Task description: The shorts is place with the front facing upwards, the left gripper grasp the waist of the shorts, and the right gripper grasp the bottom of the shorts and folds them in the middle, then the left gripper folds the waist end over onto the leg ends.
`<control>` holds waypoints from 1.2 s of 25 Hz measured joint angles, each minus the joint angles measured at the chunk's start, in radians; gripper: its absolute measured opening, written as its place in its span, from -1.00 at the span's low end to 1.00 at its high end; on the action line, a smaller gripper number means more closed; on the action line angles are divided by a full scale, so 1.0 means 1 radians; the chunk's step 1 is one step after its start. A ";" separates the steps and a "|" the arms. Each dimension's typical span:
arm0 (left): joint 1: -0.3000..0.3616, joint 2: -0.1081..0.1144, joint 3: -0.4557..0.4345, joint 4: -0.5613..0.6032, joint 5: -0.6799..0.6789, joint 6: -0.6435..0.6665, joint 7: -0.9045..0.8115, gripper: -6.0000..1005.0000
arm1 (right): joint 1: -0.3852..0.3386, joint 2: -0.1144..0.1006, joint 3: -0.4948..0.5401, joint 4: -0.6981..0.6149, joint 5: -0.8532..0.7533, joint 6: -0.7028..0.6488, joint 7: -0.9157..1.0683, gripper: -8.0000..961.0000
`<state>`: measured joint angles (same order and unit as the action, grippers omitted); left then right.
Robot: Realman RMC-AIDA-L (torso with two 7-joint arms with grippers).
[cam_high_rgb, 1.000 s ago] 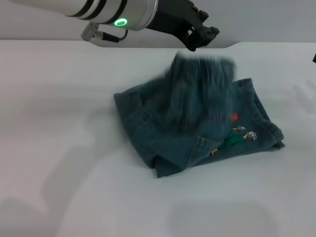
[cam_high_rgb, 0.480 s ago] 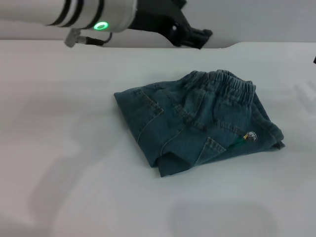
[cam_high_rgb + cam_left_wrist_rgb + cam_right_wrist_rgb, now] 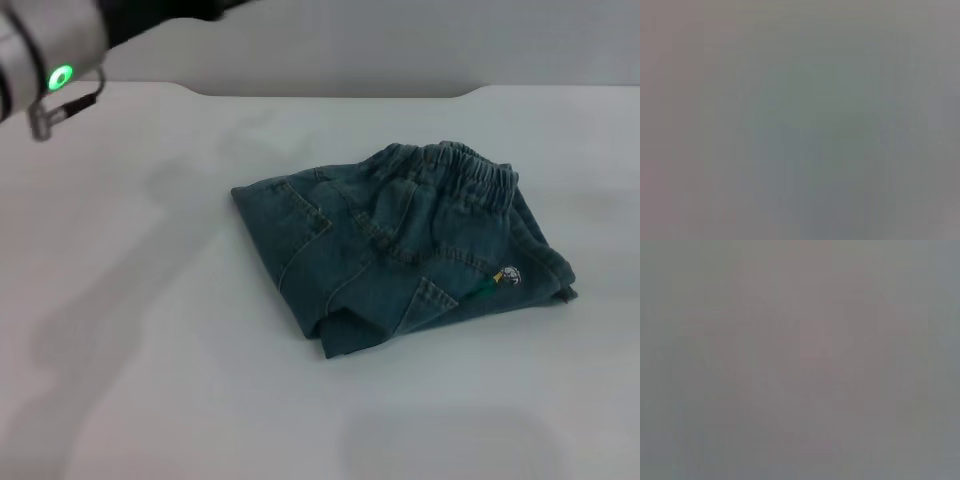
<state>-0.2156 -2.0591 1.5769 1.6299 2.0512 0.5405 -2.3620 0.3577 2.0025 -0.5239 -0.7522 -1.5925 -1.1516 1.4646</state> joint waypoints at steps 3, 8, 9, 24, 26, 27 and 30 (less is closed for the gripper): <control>0.059 -0.001 0.039 -0.042 -0.184 -0.154 0.174 0.65 | 0.004 -0.024 -0.001 -0.018 0.000 -0.017 0.042 -0.13; 0.090 -0.003 0.113 -0.129 -0.442 -0.389 0.435 0.65 | 0.011 -0.018 0.002 -0.028 0.000 -0.009 0.008 -0.13; 0.078 -0.004 0.123 -0.160 -0.471 -0.432 0.463 0.65 | 0.013 -0.015 0.002 -0.027 0.000 -0.001 -0.009 -0.13; -0.072 -0.001 0.295 -0.530 -0.353 -0.885 0.263 0.65 | 0.015 0.062 0.080 0.003 0.073 0.033 -0.193 -0.13; -0.071 0.001 0.385 -0.616 -0.146 -1.074 -0.014 0.65 | 0.013 0.062 0.080 0.020 0.096 0.034 -0.205 -0.13; -0.068 0.001 0.404 -0.648 -0.074 -1.136 -0.123 0.65 | 0.012 0.062 0.080 0.026 0.103 0.034 -0.208 -0.13; -0.060 0.006 0.446 -0.767 0.141 -1.328 -0.451 0.65 | 0.010 0.062 0.081 0.039 0.111 0.034 -0.212 -0.13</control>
<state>-0.2756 -2.0534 2.0225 0.8627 2.1923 -0.7870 -2.8131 0.3674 2.0647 -0.4428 -0.7132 -1.4816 -1.1179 1.2524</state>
